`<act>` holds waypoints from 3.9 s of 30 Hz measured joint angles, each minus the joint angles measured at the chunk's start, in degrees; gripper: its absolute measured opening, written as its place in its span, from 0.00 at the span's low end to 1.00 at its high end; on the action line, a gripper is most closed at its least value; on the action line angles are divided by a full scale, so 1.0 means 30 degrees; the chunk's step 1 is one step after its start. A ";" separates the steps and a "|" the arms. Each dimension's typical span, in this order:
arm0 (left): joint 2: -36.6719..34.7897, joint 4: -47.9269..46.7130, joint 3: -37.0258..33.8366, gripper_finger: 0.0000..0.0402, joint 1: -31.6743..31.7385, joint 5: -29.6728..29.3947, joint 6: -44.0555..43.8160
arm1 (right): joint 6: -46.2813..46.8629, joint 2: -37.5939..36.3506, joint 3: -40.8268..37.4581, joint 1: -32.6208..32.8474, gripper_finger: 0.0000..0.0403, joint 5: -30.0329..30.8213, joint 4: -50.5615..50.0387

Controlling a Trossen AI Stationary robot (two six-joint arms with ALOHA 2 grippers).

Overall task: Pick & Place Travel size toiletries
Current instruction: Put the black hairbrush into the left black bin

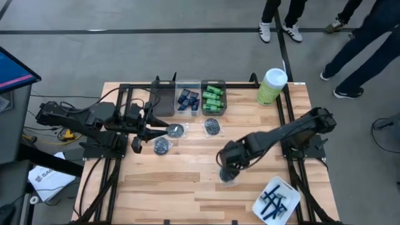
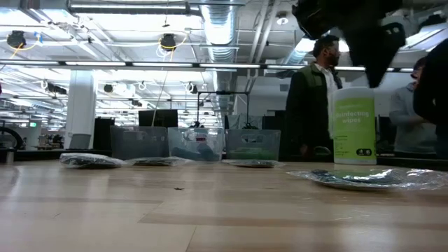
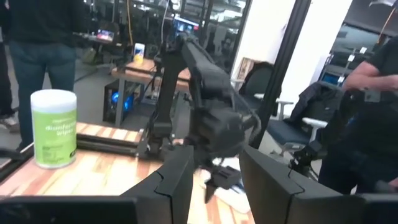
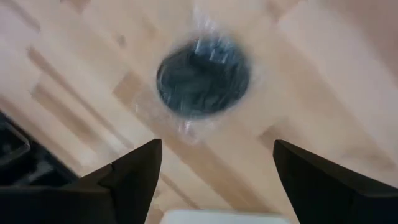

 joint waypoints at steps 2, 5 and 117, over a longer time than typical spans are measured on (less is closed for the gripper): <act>-0.0119 0.0134 0.0009 0.32 0.0000 0.0000 -0.0012 | -0.0002 0.0708 0.0009 0.0426 0.75 -0.0471 0.0289; -0.0332 0.0066 -0.0003 0.32 0.0000 0.0007 -0.0012 | 0.0042 0.1840 0.0005 0.0988 0.75 -0.0999 0.1268; 0.9592 2.1516 -1.1436 0.67 0.1829 0.0770 -2.2525 | -0.9295 0.2849 0.9001 -0.2741 0.00 0.4911 0.2629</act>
